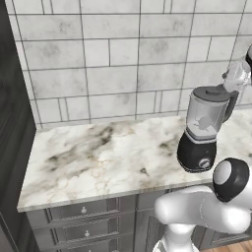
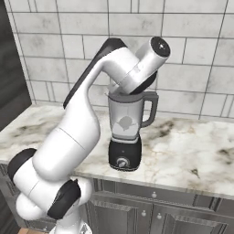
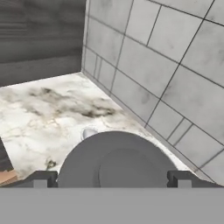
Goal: Open the blender lid, put the kiwi in the blender, close the lid, and start the blender.
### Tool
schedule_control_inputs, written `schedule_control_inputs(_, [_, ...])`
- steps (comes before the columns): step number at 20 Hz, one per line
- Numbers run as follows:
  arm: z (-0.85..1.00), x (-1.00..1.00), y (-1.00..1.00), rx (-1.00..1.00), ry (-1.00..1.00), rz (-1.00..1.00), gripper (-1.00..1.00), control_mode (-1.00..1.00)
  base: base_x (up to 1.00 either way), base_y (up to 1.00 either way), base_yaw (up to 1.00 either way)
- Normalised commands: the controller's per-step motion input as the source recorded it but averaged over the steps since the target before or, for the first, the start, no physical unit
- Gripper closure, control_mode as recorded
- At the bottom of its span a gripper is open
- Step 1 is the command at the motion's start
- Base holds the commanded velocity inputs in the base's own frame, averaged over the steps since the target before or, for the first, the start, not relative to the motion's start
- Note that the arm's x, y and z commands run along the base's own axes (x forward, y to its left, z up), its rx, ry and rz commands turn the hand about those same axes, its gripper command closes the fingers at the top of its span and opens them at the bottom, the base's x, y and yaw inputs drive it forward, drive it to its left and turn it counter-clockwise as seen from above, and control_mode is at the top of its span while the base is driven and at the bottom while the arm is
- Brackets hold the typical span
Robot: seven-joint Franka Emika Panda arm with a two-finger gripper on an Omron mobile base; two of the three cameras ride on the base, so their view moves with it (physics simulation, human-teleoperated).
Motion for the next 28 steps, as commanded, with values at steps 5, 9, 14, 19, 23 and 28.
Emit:
schedule_control_inputs(5, [-0.35, -0.9, 0.09, 0.0, -0.19, 0.0, -1.0, -1.0, 0.0, 0.0, 0.0])
schedule_control_inputs(9, [-0.92, -1.0, 0.17, 0.11, -0.14, 0.0, -1.0, -1.0, 0.0, 0.0, 0.0])
schedule_control_inputs(14, [-0.94, -0.98, 0.17, 0.15, -0.06, 0.01, -1.0, -1.0, 0.0, 0.0, 0.0])
schedule_control_inputs(19, [-0.67, -0.41, 0.05, 0.13, 0.0, 0.07, -1.0, -1.0, 0.0, 0.0, 0.0])
schedule_control_inputs(23, [-0.42, -0.01, 0.0, 0.09, 0.01, 0.12, -1.0, -1.0, 0.0, 0.0, 0.0])
schedule_control_inputs(28, [-0.48, 0.0, -0.01, 0.06, 0.06, 0.22, -1.0, -1.0, 0.0, 0.0, 0.0])
